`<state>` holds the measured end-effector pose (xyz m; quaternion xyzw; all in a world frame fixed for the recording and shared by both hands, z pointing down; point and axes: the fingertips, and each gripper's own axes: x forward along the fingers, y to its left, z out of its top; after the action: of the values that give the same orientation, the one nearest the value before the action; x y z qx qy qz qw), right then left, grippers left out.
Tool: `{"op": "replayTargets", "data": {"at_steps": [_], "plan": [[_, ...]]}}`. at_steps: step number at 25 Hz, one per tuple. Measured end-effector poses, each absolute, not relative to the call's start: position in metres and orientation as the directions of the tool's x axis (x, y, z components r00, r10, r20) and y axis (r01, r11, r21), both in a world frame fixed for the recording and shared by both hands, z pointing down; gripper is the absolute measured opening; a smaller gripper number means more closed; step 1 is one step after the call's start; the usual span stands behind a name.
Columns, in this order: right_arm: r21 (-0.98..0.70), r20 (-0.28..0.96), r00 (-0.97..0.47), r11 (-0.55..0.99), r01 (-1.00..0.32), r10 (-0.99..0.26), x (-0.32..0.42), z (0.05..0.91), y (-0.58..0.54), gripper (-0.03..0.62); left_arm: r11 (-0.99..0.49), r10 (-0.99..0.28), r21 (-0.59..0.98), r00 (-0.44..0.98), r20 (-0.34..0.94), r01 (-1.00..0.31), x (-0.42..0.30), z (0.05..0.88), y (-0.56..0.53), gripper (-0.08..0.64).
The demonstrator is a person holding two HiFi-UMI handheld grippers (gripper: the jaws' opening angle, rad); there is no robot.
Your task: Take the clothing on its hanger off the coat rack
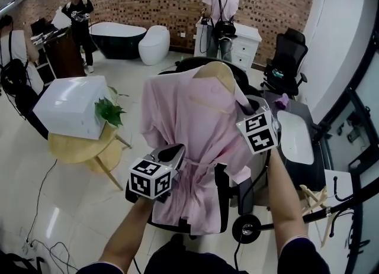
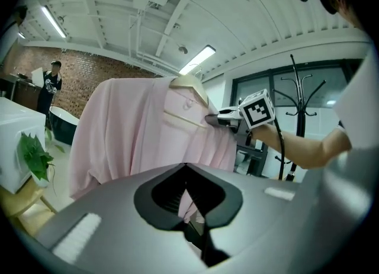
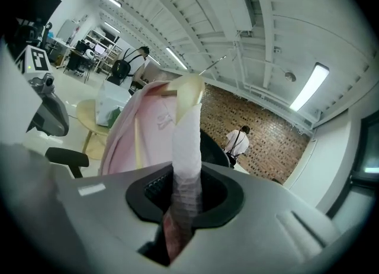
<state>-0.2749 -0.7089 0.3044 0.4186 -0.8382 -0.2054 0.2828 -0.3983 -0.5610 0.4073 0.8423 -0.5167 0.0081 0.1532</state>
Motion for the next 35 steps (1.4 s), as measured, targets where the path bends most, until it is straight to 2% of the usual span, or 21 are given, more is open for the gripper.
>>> {"op": "replayTargets", "data": {"at_steps": [17,35], "plan": [[0.389,0.506,-0.521,0.721,-0.573,-0.687,-0.301,0.448,-0.660,0.055,-0.350,-0.838,0.336,0.452,0.305,-0.875,-0.410,0.491,-0.522,0.009],[0.161,0.683,-0.491,0.766,-0.622,-0.541,-0.329,0.618,-0.595,0.026,-0.302,-0.796,0.409,0.464,0.389,-0.861,-0.414,0.561,-0.474,0.009]]}}
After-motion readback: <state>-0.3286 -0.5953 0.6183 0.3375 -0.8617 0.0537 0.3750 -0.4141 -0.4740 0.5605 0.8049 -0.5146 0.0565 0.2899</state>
